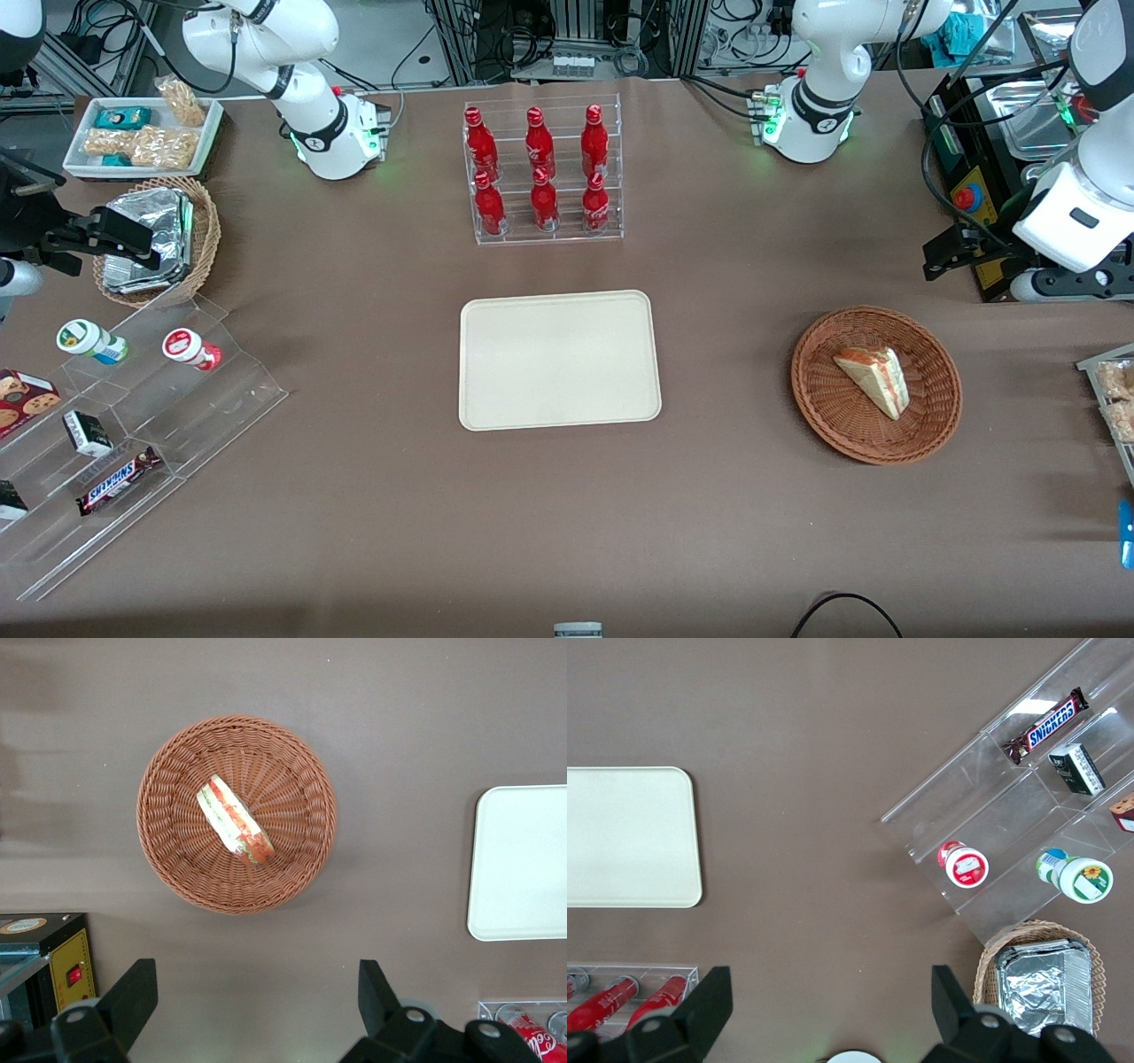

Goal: Place sandwich from basket to tray
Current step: 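Move the left gripper over the sandwich in the wicker basket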

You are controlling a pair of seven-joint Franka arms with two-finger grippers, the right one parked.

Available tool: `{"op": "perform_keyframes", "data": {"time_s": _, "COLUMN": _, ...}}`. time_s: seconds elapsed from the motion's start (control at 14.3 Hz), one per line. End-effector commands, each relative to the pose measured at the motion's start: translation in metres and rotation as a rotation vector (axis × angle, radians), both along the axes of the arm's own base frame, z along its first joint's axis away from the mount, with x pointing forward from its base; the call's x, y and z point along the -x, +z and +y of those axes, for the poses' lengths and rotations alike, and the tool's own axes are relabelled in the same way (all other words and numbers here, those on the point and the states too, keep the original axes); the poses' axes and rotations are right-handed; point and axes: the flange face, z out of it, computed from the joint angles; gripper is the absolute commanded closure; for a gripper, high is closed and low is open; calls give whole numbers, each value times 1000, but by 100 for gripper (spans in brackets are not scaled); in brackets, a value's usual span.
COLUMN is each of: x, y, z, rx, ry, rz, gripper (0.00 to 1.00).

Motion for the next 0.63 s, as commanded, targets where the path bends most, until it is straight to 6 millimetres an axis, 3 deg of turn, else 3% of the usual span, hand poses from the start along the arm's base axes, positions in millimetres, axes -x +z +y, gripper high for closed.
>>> {"op": "perform_keyframes", "data": {"time_s": 0.0, "x": 4, "y": 2, "z": -14, "rx": -10, "ry": -69, "rz": 39, "gripper": 0}}
{"op": "perform_keyframes", "data": {"time_s": 0.07, "x": 5, "y": -3, "z": -14, "rx": -8, "ry": -65, "rz": 57, "gripper": 0}}
{"op": "perform_keyframes", "data": {"time_s": 0.21, "x": -1, "y": -42, "z": -12, "rx": 5, "ry": -59, "rz": 112, "gripper": 0}}
{"op": "perform_keyframes", "data": {"time_s": 0.56, "x": 6, "y": -166, "z": -5, "rx": -8, "ry": -48, "rz": 88, "gripper": 0}}
